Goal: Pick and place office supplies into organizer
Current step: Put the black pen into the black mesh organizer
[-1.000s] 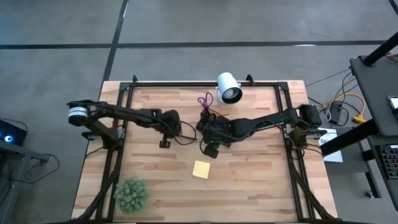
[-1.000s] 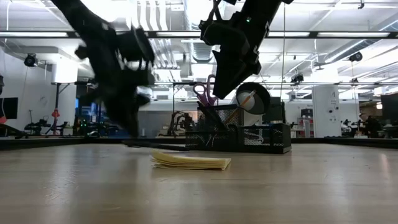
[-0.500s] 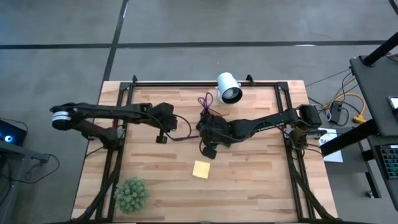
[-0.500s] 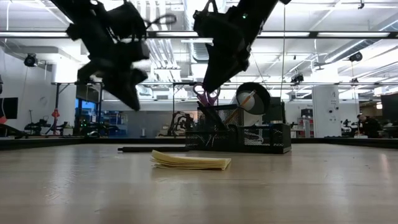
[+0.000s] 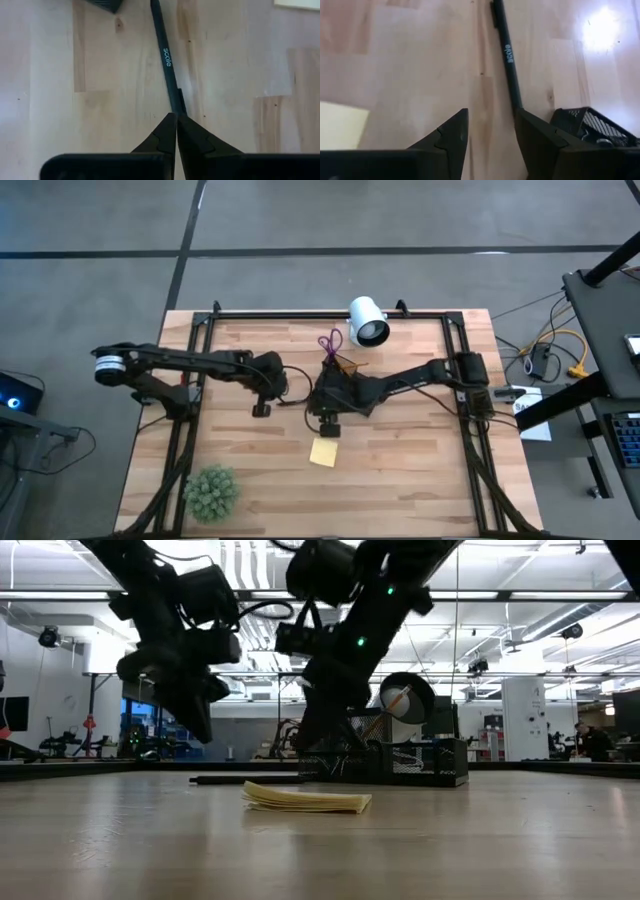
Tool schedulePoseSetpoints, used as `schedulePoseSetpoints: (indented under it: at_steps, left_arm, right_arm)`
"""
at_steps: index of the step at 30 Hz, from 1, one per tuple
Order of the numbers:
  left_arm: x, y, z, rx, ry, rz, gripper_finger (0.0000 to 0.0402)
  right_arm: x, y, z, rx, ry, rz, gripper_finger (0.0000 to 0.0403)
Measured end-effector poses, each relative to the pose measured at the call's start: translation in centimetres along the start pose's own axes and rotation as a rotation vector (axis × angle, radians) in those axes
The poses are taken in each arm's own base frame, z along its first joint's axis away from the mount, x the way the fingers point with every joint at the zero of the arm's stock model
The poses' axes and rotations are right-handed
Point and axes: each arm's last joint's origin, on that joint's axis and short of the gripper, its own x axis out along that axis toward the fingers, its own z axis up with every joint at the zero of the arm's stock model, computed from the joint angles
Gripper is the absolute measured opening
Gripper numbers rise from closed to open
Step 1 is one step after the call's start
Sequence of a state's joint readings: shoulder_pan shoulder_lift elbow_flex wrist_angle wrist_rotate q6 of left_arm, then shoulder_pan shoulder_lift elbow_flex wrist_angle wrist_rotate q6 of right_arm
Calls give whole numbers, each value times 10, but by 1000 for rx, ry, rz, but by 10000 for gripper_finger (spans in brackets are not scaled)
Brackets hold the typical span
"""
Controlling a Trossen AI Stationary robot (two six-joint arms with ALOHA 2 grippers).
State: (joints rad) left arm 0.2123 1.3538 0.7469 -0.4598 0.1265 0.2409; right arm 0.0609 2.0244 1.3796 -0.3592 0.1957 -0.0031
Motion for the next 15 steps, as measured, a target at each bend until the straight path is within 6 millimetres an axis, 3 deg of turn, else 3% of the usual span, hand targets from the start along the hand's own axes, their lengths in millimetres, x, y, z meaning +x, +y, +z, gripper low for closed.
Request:
schedulePoseSetpoints:
  at_steps: [9,15]
  left_arm:
    - [-27,-6,-3,-40,-116,20,0]
    - [-48,-11,-13,-47,-198,41,0]
  right_arm:
    - [26,-33,2,89,-15,49,130]
    - [43,-36,1,87,13,108,136]
